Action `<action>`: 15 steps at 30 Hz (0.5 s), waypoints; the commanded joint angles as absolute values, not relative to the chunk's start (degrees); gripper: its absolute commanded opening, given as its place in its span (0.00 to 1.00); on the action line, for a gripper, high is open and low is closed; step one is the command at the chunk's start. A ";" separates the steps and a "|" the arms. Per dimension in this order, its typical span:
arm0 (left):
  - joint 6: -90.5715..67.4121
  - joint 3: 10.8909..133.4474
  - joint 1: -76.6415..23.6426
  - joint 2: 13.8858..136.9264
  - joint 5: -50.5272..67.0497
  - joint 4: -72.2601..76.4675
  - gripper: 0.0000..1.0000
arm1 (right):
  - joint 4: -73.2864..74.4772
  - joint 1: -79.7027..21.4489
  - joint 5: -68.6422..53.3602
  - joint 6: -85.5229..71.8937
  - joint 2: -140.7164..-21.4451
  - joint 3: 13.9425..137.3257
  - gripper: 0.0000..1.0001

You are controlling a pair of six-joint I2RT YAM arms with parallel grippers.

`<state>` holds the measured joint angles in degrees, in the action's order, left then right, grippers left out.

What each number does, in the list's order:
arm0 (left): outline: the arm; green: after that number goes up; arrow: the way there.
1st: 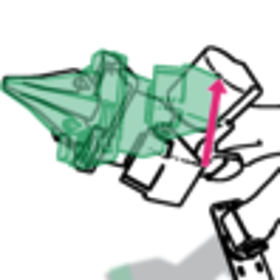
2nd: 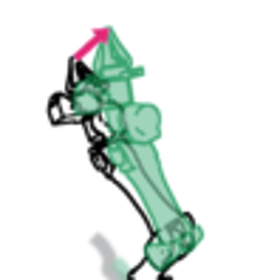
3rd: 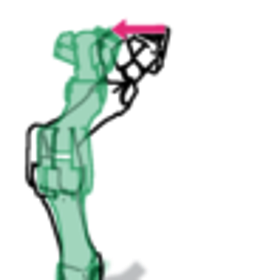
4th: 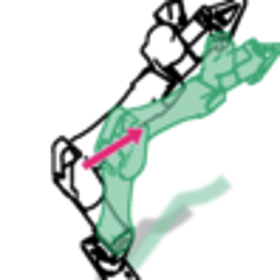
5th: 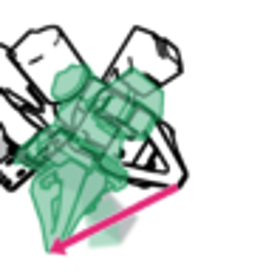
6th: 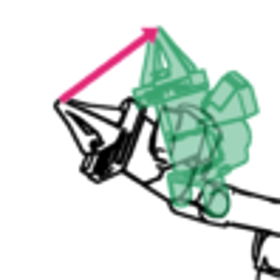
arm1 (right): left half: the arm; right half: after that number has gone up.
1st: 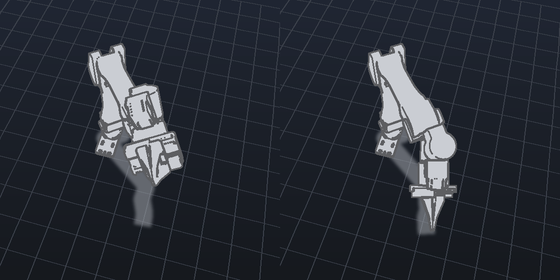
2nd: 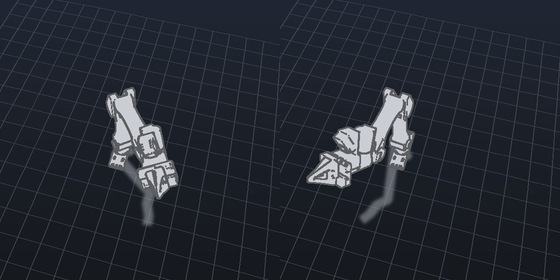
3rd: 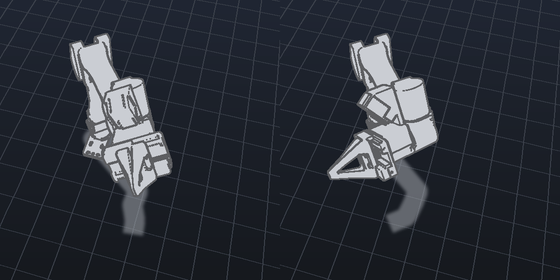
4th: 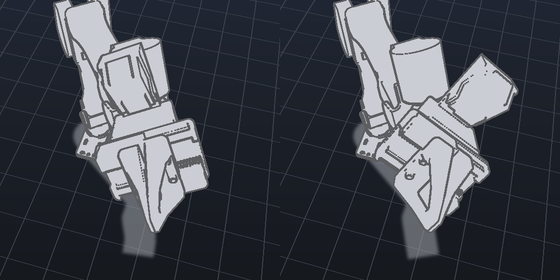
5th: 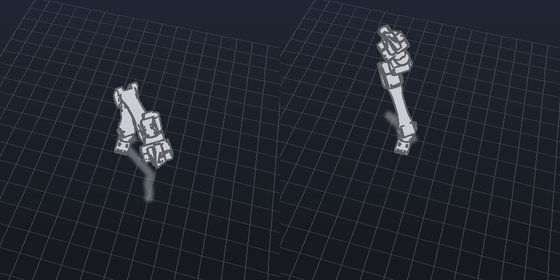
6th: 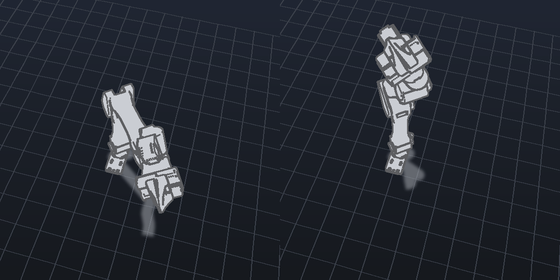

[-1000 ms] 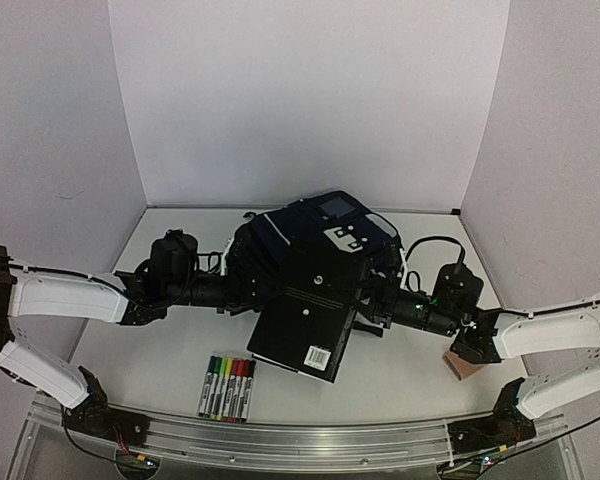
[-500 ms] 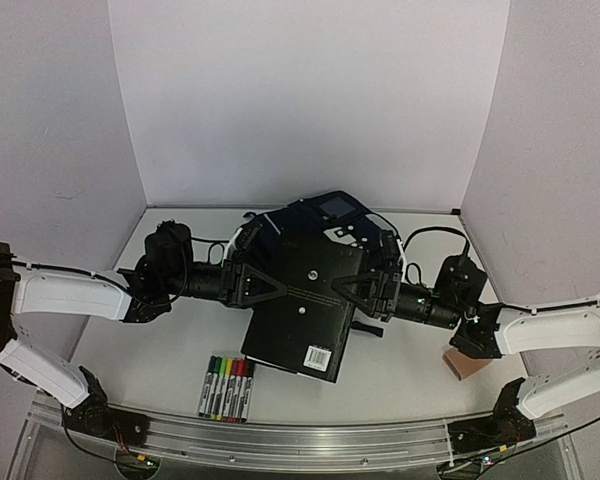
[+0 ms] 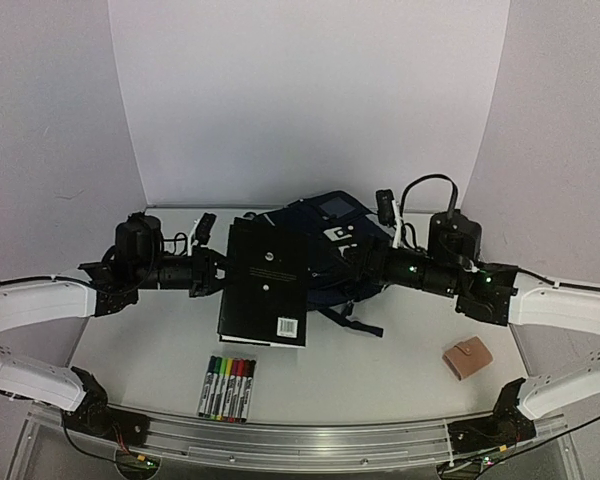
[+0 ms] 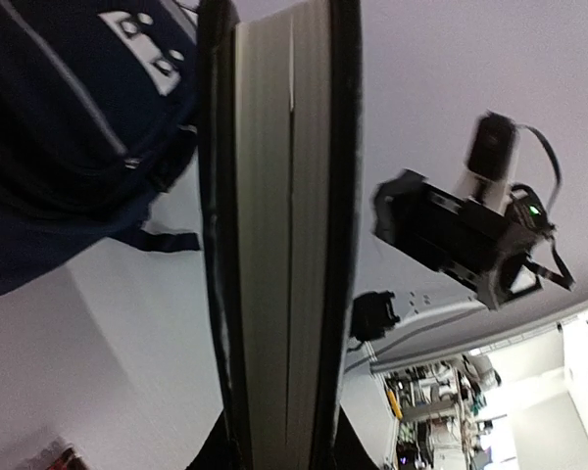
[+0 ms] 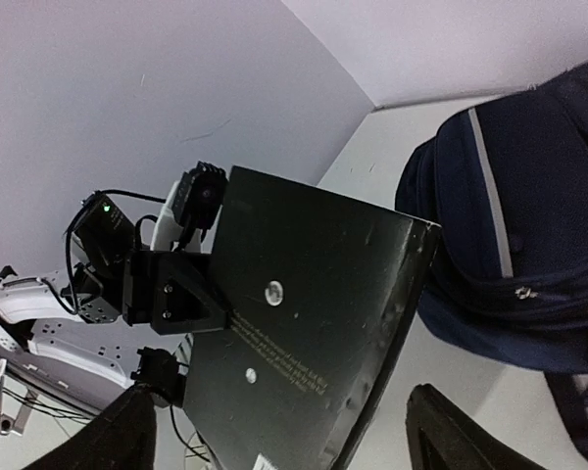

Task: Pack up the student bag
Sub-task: Pick up the book from the center of the board, then place the book in the student bag.

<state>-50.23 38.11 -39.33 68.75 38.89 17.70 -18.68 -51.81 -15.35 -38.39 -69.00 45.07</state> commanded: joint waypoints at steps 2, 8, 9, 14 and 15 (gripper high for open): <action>-45.97 41.64 -28.16 59.11 28.55 -2.73 0.00 | -5.21 -52.61 -2.39 -23.20 -75.43 56.98 0.97; -44.85 43.52 -15.46 54.54 27.05 -14.66 0.00 | 1.13 -52.87 5.51 -15.72 -89.43 69.44 0.98; -44.85 43.77 -13.67 54.57 27.47 -15.56 0.00 | 2.79 -52.93 6.51 -14.51 -92.20 71.74 0.98; -45.81 43.66 -9.77 55.21 29.24 -16.28 0.00 | 6.74 -53.06 9.65 -10.48 -104.68 83.37 0.98; -45.83 43.54 -9.59 55.16 29.15 -16.28 0.00 | 7.06 -53.10 10.07 -9.77 -106.54 85.47 0.98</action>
